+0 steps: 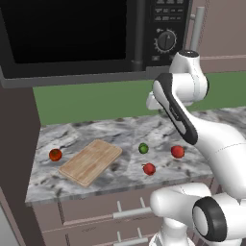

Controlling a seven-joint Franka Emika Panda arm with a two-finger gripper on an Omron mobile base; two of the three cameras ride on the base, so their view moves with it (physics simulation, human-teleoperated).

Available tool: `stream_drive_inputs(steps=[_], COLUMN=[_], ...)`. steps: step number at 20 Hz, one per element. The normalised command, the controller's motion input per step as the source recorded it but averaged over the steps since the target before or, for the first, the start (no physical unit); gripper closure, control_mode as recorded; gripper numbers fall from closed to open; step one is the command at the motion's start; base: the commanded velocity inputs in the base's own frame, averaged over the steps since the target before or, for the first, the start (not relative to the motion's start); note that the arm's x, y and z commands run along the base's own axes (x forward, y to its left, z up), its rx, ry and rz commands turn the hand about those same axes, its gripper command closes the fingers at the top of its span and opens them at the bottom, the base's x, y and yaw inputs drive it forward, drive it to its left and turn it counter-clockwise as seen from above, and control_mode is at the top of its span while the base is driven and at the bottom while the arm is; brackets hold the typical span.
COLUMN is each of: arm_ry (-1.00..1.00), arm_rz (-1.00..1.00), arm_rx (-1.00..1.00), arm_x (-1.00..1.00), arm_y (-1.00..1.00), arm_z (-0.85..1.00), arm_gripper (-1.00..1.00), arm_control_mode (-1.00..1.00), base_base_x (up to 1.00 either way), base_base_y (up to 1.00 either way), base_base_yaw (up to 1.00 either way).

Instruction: Place the avocado, onion, tomato, and bell pepper on the cutting board.

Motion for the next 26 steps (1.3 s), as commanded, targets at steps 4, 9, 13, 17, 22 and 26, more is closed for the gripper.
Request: stream_drive_inputs(steps=[4, 9, 13, 17, 22, 26], arm_ry=[0.00, 0.00, -0.01, -0.04, -0.01, -0.02], arm_rz=[0.00, 0.00, 0.00, 0.00, 0.00, 0.00], arm_rx=[0.00, 0.00, 0.00, 0.00, 0.00, 0.00], arm_x=[0.00, 0.00, -0.10, -0.41, -0.38, -0.29], arm_y=[0.00, 0.00, 0.10, 0.15, 0.16, 0.09], arm_z=[0.00, 0.00, 0.00, 0.00, -0.07, -0.22], arm_gripper=[-1.00, -1.00, -1.00, -1.00, -1.00, -1.00], arm_control_mode=[-1.00, -1.00, -1.00, -1.00, -1.00, -1.00], base_base_x=[0.00, 0.00, 0.00, 0.00, 0.00, 0.00], base_base_y=[0.00, 0.00, 0.00, 0.00, 0.00, 0.00], base_base_yaw=[0.00, 0.00, 0.00, 0.00, 0.00, 0.00])
